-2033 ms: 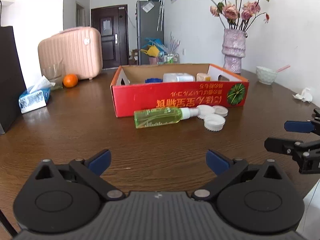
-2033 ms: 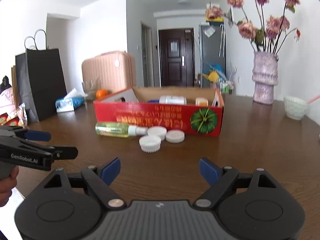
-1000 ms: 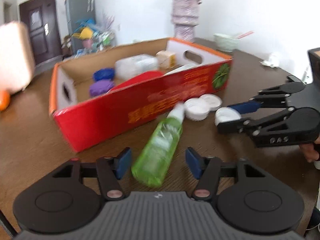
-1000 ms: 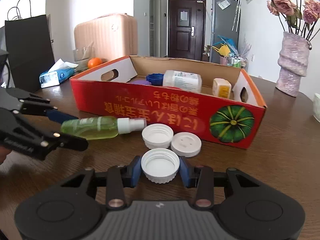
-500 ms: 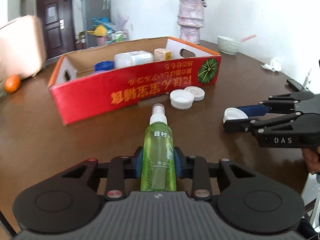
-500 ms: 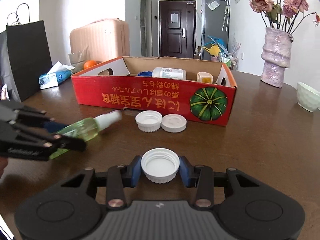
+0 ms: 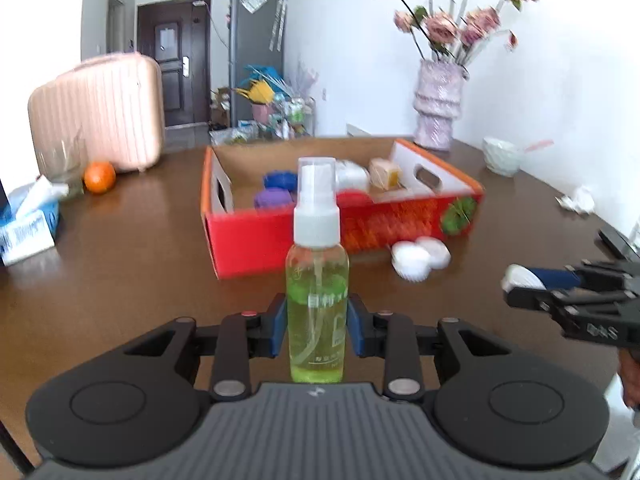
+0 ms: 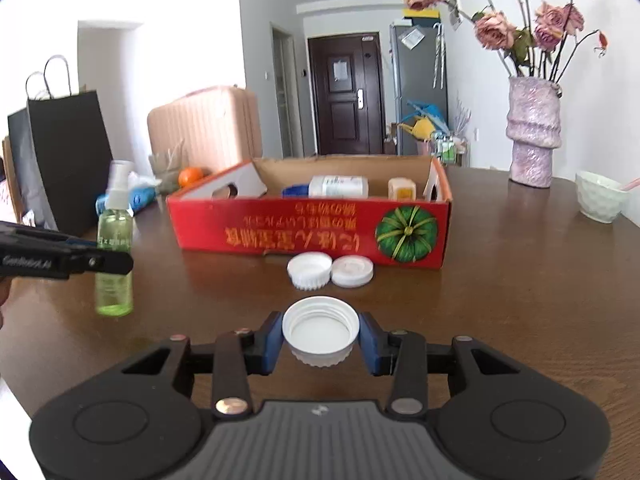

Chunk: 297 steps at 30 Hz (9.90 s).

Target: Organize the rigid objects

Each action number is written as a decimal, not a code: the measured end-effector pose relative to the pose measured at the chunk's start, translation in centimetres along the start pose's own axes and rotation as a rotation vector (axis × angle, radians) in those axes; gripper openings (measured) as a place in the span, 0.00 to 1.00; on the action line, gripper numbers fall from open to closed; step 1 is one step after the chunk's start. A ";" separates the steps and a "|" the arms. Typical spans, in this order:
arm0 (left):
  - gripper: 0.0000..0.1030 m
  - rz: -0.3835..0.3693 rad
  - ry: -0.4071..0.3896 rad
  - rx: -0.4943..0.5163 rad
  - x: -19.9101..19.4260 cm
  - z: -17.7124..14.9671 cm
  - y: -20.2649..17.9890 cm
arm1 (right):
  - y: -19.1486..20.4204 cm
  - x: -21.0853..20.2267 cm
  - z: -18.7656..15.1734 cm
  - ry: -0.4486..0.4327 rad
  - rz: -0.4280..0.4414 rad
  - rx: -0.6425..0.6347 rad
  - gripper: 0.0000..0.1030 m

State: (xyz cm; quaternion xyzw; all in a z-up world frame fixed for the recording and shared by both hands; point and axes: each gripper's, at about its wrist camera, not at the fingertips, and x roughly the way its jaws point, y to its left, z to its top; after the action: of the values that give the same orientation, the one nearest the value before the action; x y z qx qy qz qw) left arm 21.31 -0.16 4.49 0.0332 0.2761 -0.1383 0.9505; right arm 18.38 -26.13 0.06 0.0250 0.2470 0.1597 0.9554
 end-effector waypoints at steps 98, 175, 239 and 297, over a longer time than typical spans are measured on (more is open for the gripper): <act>0.83 0.030 0.048 0.077 8.2 0.4 -8.2 | -4.4 0.9 2.9 -0.057 -0.092 -0.104 0.84; 0.40 -0.051 -0.129 -0.001 2.2 4.0 -8.0 | -5.7 -2.5 5.4 -0.171 0.006 0.049 0.37; 1.00 0.232 -0.308 -0.014 -6.9 -0.2 -1.4 | 0.6 -4.1 4.1 -0.240 -0.103 -0.022 0.93; 1.00 0.294 -0.293 -0.023 -16.4 -16.0 -6.8 | 5.4 -15.2 -10.9 -0.223 -0.103 -0.008 1.00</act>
State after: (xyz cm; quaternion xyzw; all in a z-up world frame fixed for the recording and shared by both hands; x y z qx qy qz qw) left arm -2.10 -0.45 -0.18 0.0418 0.1287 0.0018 0.9908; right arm -1.03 -26.20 -1.80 0.0262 0.1393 0.1079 0.9840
